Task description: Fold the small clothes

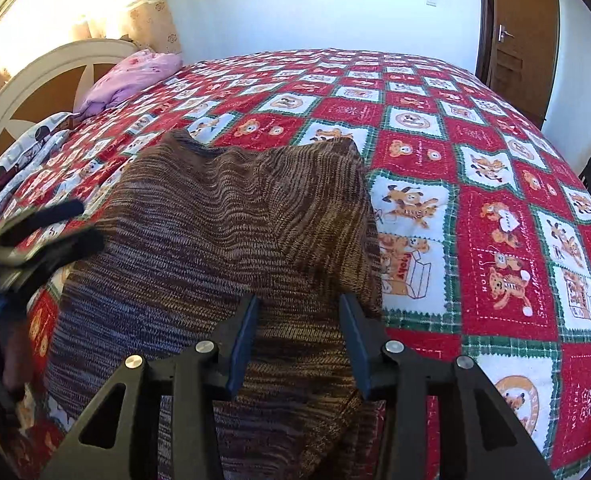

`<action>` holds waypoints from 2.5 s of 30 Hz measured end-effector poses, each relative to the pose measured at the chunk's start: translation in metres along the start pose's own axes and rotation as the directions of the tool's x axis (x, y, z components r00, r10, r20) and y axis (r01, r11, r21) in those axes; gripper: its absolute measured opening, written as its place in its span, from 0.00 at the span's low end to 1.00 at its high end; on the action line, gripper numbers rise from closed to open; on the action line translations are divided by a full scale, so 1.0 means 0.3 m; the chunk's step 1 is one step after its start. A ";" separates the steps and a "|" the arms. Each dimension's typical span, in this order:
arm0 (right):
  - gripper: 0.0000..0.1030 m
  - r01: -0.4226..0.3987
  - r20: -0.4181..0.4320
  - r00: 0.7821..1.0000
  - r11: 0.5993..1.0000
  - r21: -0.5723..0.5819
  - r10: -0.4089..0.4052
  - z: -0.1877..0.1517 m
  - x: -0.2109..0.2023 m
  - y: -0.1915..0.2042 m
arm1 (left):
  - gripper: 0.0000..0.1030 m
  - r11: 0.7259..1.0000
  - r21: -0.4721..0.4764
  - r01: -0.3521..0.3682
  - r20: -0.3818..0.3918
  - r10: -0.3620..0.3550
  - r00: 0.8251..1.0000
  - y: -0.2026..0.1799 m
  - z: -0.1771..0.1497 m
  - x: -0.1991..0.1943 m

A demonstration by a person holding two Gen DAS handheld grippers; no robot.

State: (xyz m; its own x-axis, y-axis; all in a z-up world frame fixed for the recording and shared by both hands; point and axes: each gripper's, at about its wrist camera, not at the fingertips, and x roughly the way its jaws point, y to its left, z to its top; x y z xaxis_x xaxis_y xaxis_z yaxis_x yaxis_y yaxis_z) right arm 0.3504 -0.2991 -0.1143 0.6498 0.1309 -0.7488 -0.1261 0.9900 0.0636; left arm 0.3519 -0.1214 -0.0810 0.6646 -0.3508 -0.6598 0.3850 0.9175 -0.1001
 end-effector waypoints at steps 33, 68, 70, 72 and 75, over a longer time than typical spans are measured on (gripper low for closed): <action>0.51 -0.219 -0.028 0.972 0.935 0.278 0.235 0.175 0.170 -0.279 | 1.00 0.999 -0.003 0.037 -0.171 -0.037 0.985 -0.089 -0.106 0.055; 0.37 -0.419 0.009 0.901 0.866 0.274 0.433 0.228 0.304 -0.253 | 0.85 0.993 0.001 0.121 -0.149 -0.120 0.982 -0.103 -0.121 0.073; 0.36 -0.415 0.013 0.904 0.869 0.270 0.428 0.227 0.299 -0.246 | 0.84 0.992 0.000 0.125 -0.155 -0.124 0.980 -0.102 -0.118 0.076; 0.34 -0.426 0.034 0.900 0.859 0.285 0.435 0.218 0.302 -0.262 | 0.83 0.991 -0.001 0.132 -0.155 -0.131 0.979 -0.099 -0.118 0.074; 0.34 -0.423 0.047 0.902 0.860 0.287 0.428 0.215 0.305 -0.264 | 0.82 0.993 0.015 0.121 -0.157 -0.117 0.981 -0.109 -0.116 0.074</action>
State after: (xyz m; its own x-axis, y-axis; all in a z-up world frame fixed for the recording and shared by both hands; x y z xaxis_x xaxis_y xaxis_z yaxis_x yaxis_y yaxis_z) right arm 0.4682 -0.3621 -0.1455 0.5679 0.5444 -0.6173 -0.1681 0.8109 0.5605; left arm 0.3317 -0.1527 -0.1183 0.5059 -0.4219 -0.7524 0.4718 0.8656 -0.1681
